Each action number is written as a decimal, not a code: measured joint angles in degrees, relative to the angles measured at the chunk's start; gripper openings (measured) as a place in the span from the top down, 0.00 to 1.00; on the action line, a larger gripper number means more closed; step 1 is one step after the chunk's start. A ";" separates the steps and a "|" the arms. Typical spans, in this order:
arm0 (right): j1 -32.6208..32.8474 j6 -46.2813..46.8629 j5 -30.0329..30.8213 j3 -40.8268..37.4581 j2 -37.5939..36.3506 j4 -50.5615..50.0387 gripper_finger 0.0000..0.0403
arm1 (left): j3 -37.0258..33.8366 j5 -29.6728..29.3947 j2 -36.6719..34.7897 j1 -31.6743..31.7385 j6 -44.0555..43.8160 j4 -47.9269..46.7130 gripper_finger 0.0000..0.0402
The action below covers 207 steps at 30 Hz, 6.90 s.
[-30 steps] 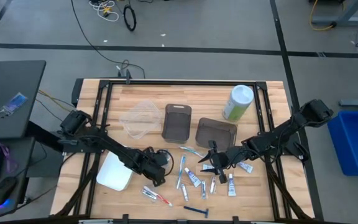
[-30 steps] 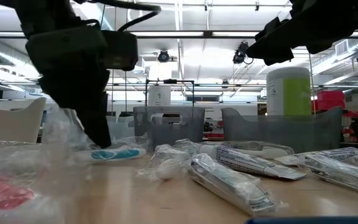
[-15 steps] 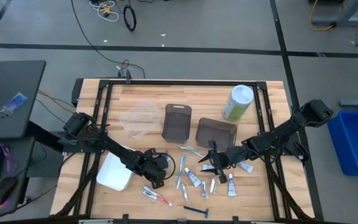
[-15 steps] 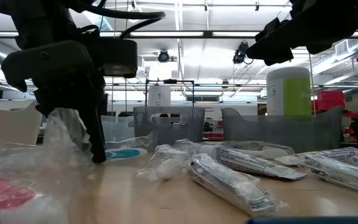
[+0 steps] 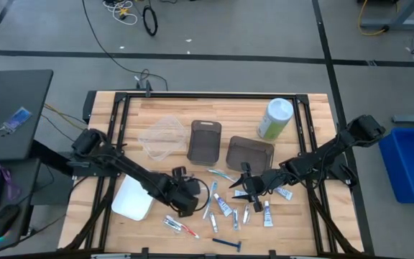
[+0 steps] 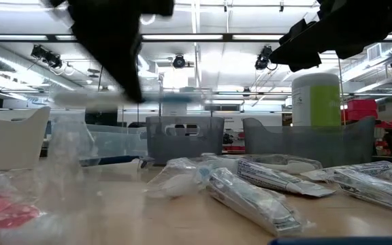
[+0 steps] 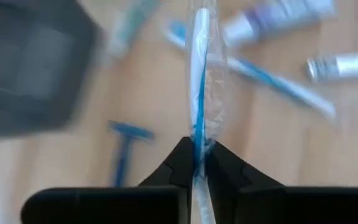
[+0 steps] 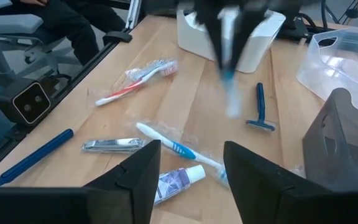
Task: Pick & Place Travel size toiletries
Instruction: Put the blue toothbrush into the left black bin, then put the blue razor into the white bin, then put the silver nail cutter into the transparent bin
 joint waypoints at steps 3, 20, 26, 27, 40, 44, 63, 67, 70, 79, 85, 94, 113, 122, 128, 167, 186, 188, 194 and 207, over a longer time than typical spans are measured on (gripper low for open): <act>0.00 -0.01 0.00 0.00 0.00 0.05 0.53 | 4.16 -7.91 -0.20 1.78 -3.14 -3.68 0.89; 0.00 0.18 0.00 -0.02 0.00 -0.54 0.54 | 5.28 -5.96 4.61 26.43 -9.14 4.51 0.89; 0.00 0.24 0.02 0.00 0.00 -0.59 0.53 | 5.28 3.11 8.26 28.74 -12.61 7.99 0.90; 0.00 0.22 0.02 -0.02 0.00 -0.54 0.53 | 5.29 4.17 8.71 28.88 -13.38 7.61 0.89; 0.00 0.22 0.00 0.00 0.00 -0.58 0.54 | 5.96 3.83 9.73 29.14 -6.86 4.87 0.69; 0.00 0.22 0.00 0.00 0.00 -0.76 0.53 | 9.38 6.27 9.68 28.77 -4.88 -2.64 0.66; 0.00 6.31 -0.02 0.00 0.02 4.63 0.53 | 16.90 4.82 -3.76 10.37 12.49 -27.39 0.66; 0.00 6.82 0.00 0.00 0.02 6.84 0.52 | 9.35 -2.77 -8.79 3.02 7.02 -24.08 0.66; 0.00 6.84 0.00 0.00 0.02 7.81 0.53 | 1.45 -7.45 -12.90 -2.19 3.50 -17.67 0.66; -0.11 8.45 1.63 0.00 0.02 11.15 0.54 | -23.43 -2.45 -20.76 -9.26 0.33 14.62 0.70; -0.87 9.10 1.89 0.02 0.04 12.50 0.54 | -31.51 -1.90 -20.60 -8.05 -0.19 31.10 0.73; -0.90 4.62 6.45 0.02 0.35 12.10 0.50 | -32.35 0.12 -20.41 0.56 4.74 31.73 0.73; -1.51 9.26 12.04 0.02 0.38 5.99 0.47 | -32.25 15.08 -9.60 12.97 11.88 28.44 0.60; -1.53 9.42 12.06 0.02 0.37 5.92 0.50 | -32.06 16.00 -9.43 13.35 13.36 26.46 0.82; -1.53 9.42 12.06 0.02 0.37 5.16 0.50 | -27.97 17.04 -13.28 12.75 12.68 19.86 0.91; -1.53 15.26 12.06 0.02 0.37 -1.74 0.52 | -30.64 17.79 -21.71 -19.33 -70.94 -14.78 0.74; -1.51 15.21 11.89 0.02 0.37 -2.16 0.50 | -7.54 -5.77 -21.73 -19.36 -51.36 -23.66 0.70; -1.46 15.21 11.09 0.02 0.37 -2.91 0.50 | -5.53 -11.76 -21.75 -19.28 -43.04 -18.54 0.70; -1.46 15.19 10.31 0.02 0.35 -4.87 0.51 | -5.16 -16.84 -21.09 -18.25 -15.32 2.48 0.70; -0.32 12.00 6.93 0.02 0.33 -5.52 0.55 | -5.18 -11.02 -16.17 -14.54 -6.48 6.46 0.70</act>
